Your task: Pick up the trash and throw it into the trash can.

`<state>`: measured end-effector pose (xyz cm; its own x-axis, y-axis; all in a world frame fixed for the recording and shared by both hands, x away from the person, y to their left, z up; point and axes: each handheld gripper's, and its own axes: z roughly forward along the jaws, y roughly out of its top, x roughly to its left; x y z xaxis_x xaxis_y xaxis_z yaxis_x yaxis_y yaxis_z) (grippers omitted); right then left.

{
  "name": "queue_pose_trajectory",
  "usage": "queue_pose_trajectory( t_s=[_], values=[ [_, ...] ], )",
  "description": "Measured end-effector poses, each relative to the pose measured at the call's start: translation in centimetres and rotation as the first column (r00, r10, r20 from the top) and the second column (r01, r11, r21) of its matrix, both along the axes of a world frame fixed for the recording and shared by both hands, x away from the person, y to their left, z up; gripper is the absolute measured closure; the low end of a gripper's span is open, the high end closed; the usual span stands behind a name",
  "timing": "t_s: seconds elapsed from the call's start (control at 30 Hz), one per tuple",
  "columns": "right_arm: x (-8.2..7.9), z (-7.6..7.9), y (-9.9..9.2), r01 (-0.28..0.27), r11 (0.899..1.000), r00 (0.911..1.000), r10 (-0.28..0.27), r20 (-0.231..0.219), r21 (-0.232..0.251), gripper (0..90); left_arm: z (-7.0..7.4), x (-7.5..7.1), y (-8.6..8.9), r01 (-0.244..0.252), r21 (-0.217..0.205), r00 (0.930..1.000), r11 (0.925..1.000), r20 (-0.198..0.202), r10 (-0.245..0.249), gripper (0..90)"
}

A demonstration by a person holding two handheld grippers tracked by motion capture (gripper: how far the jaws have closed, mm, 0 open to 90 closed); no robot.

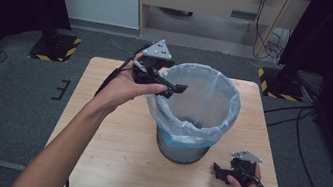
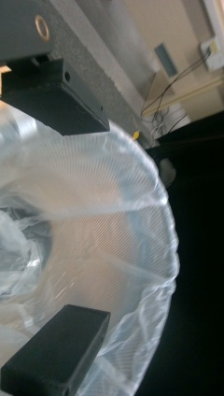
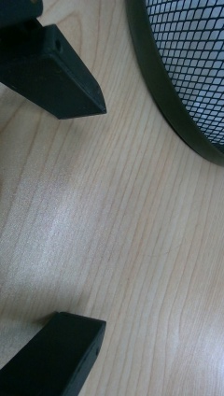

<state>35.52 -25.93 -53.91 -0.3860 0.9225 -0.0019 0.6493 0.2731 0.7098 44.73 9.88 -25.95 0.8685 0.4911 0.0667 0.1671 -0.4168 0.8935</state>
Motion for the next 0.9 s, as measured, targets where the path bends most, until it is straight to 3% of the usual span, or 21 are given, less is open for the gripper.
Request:
queue_pose_trajectory(
  t_s=[0.07,0.17,0.47,0.6,0.63,0.8,0.9],
  values=[
    [0.0,0.0,0.0,0.0,1.0,1.0,0.0,0.0,0.0,0.6,0.2,-0.1,0.6,-0.02,-0.012,0.9998,0.9997,0.007,0.02,6.4],
    [0.0,0.0,0.0,0.002,1.0,1.0,-0.002,-0.002,0.001,0.5,0.3,-0.2,2.3,-0.078,0.007,0.9964,0.9969,0.032,0.078,6.0],
    [0.0,0.0,0.0,0.0,1.0,1.0,0.0,-0.005,0.0,0.6,-0.8,-0.6,6.5,-0.128,0.003,0.9912,0.9917,0.032,0.128,5.4],
    [0.0,0.0,0.0,0.0,1.0,1.0,0.0,-0.005,0.0,0.6,-2.5,-0.2,8.8,-0.18,0.015,0.9836,0.9835,0.012,0.18,5.3],
    [0.0,0.0,0.0,0.0,1.0,1.0,0.0,-0.005,0.0,0.6,-2.5,-0.2,8.8,-0.18,0.015,0.9836,0.9835,0.012,0.18,5.3],
    [0.0,0.0,0.0,0.0,1.0,1.0,0.0,-0.005,0.0,0.6,-5.6,0.3,10.5,-0.218,0.039,0.9747,0.9751,-0.039,0.22,4.8],
    [0.0,0.0,0.0,0.0,1.0,1.0,0.0,-0.005,0.0,0.6,-6.8,0.4,10.8,-0.225,0.047,0.9725,0.9733,-0.052,0.227,4.6]
  ],
)
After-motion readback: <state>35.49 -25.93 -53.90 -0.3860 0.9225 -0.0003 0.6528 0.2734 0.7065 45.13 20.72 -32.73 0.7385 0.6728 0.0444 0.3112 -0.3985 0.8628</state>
